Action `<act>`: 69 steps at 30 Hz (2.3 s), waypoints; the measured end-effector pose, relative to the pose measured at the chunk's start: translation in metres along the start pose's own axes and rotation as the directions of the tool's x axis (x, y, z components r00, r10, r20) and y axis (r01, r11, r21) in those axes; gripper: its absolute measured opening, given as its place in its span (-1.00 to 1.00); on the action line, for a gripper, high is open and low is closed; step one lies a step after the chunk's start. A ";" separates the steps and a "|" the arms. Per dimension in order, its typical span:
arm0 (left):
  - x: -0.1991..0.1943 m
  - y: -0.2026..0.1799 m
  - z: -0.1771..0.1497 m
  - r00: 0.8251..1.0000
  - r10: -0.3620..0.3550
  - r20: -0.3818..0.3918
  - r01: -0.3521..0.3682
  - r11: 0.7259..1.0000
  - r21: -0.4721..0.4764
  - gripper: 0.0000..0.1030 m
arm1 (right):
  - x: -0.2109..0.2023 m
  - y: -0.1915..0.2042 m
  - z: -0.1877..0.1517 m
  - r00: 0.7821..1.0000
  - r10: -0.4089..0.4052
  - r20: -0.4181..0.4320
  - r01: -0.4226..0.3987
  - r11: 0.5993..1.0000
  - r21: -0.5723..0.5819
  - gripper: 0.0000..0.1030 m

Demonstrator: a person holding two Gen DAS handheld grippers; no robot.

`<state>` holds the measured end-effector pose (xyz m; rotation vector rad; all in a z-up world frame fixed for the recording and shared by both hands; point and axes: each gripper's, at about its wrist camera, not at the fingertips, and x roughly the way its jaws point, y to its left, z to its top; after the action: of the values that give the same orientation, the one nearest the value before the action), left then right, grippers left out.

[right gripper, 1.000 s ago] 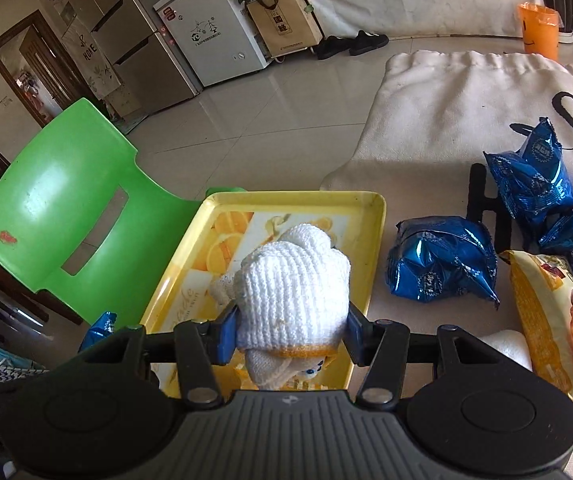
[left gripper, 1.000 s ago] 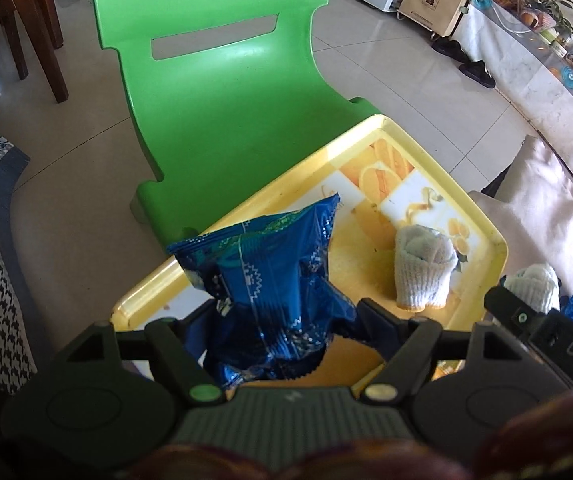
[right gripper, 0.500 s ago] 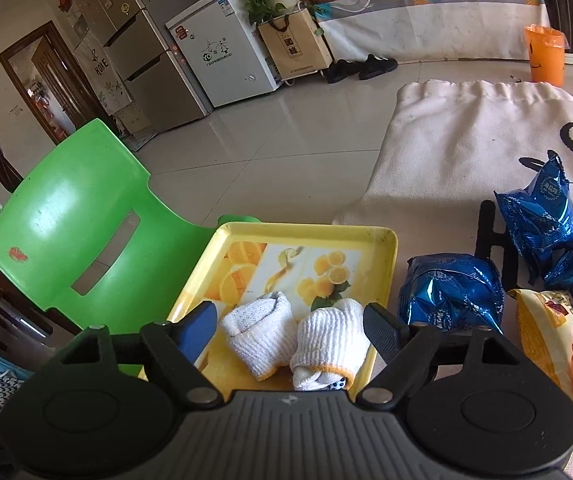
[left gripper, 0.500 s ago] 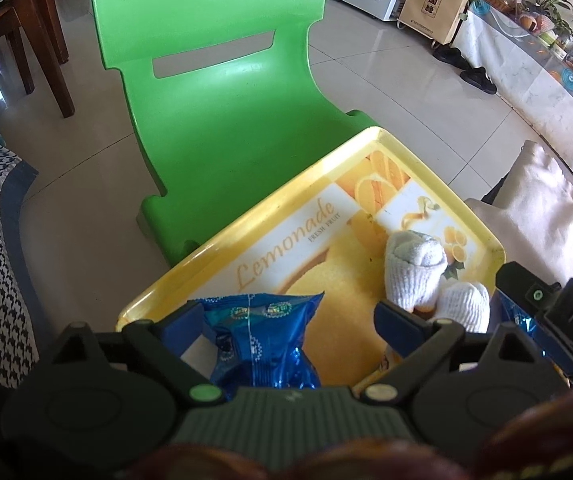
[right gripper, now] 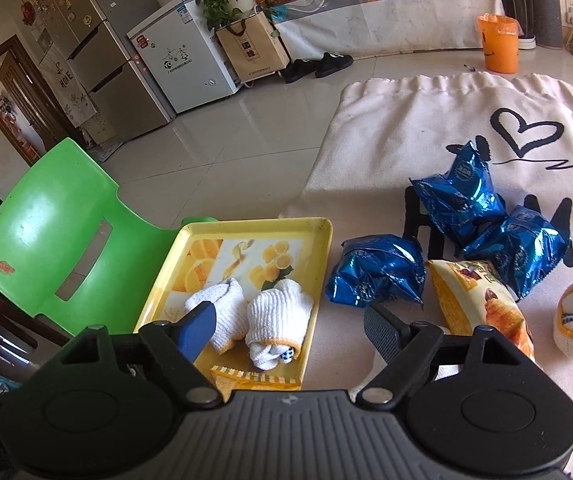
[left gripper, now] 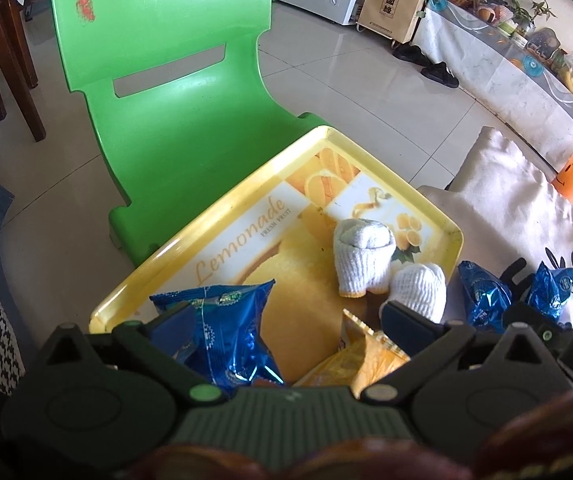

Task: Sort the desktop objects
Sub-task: 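Open the right tool on the tray while the left tool releases the candy there, then move both open tools back from the tray toward the pile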

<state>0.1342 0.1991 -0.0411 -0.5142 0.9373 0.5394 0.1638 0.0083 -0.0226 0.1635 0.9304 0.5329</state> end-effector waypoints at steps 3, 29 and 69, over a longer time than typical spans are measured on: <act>-0.002 -0.004 -0.004 1.000 -0.014 0.001 0.014 1.000 0.021 0.99 | -0.013 -0.007 -0.005 1.000 -0.020 0.005 0.020 1.000 0.021 0.59; -0.032 -0.046 -0.063 0.983 -0.177 -0.051 0.183 0.908 0.377 0.99 | -0.110 -0.066 -0.056 0.983 -0.181 0.004 0.179 0.974 0.141 0.59; 0.046 -0.143 0.022 0.926 -0.286 -0.245 0.362 0.856 0.370 0.99 | -0.062 -0.109 -0.004 0.985 -0.155 -0.070 0.161 0.982 0.103 0.58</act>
<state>0.2598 0.1145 -0.0445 -0.3317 1.0766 -0.0220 0.1704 -0.1171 -0.0193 0.1700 1.0243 0.3422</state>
